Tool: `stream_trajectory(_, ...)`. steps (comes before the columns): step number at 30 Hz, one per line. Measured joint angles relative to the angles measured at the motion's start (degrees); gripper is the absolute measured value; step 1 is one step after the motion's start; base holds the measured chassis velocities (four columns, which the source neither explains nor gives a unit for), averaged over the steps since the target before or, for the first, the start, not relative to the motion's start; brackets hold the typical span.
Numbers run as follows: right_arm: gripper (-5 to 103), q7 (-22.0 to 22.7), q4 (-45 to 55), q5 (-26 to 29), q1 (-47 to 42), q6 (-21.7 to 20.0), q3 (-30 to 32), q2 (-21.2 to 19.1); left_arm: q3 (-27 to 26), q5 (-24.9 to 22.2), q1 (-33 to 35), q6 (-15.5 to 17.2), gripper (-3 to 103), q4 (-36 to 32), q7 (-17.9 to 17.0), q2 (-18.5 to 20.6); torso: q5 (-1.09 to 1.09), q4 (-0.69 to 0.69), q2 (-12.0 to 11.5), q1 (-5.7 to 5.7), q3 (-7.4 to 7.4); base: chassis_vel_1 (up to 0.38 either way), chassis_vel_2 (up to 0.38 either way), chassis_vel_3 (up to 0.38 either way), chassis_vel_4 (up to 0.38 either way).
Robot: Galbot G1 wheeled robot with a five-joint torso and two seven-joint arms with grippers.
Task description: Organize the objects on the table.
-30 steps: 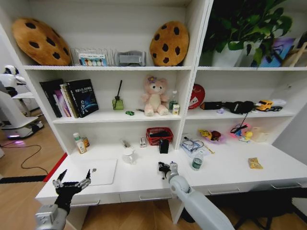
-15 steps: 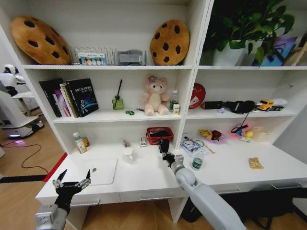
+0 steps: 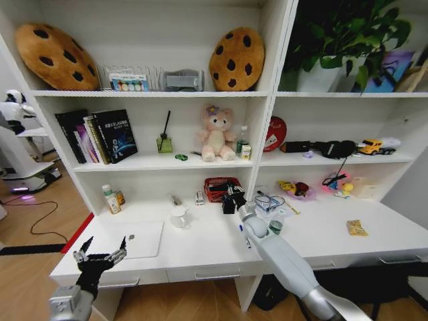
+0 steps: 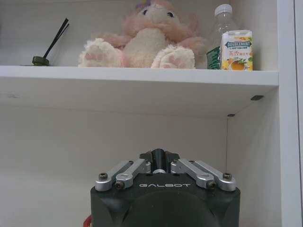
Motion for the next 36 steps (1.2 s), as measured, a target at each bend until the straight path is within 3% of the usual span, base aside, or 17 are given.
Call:
stream_trajectory(6,14,-1.6,-11.5,-6.2,2.8,8.8,1.9,3.6,0.0,0.0,0.0,0.0,100,0.0,0.0,0.0,-0.01,-0.01,0.0,0.00,0.00,0.000,0.000,0.000,0.000)
stream_trajectory(13,14,-3.3,-18.2,-6.9,5.5,14.1,3.2,6.1,0.0,0.0,0.0,0.0,100,0.0,0.0,0.0,-0.01,0.00,0.0,0.00,0.00,0.000,0.000,0.000,0.000)
stream_trajectory(36,14,-7.0,-28.0,-6.3,10.9,17.1,4.2,8.7,0.0,0.0,0.0,0.0,100,0.0,0.0,0.0,0.00,0.00,0.0,0.00,0.00,0.000,0.000,0.000,0.000)
